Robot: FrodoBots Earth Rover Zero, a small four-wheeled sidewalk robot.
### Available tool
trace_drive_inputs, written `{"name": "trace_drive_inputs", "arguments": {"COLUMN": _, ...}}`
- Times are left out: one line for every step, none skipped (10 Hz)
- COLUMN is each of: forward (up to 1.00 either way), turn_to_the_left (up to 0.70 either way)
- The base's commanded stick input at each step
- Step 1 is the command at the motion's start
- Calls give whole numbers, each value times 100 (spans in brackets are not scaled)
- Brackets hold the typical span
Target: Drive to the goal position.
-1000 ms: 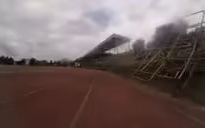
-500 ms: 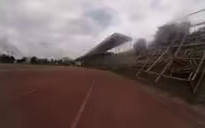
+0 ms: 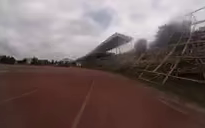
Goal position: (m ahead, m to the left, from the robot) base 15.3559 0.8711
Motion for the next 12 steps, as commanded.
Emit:
{"name": "trace_drive_inputs", "arguments": {"forward": 85, "turn_to_the_left": 0}}
{"name": "trace_drive_inputs", "arguments": {"forward": 85, "turn_to_the_left": 0}}
{"name": "trace_drive_inputs", "arguments": {"forward": 85, "turn_to_the_left": -7}}
{"name": "trace_drive_inputs", "arguments": {"forward": 85, "turn_to_the_left": -16}}
{"name": "trace_drive_inputs", "arguments": {"forward": 85, "turn_to_the_left": -18}}
{"name": "trace_drive_inputs", "arguments": {"forward": 85, "turn_to_the_left": -18}}
{"name": "trace_drive_inputs", "arguments": {"forward": 85, "turn_to_the_left": -12}}
{"name": "trace_drive_inputs", "arguments": {"forward": 85, "turn_to_the_left": -3}}
{"name": "trace_drive_inputs", "arguments": {"forward": 85, "turn_to_the_left": 0}}
{"name": "trace_drive_inputs", "arguments": {"forward": 85, "turn_to_the_left": 0}}
{"name": "trace_drive_inputs", "arguments": {"forward": 85, "turn_to_the_left": 0}}
{"name": "trace_drive_inputs", "arguments": {"forward": 85, "turn_to_the_left": 0}}
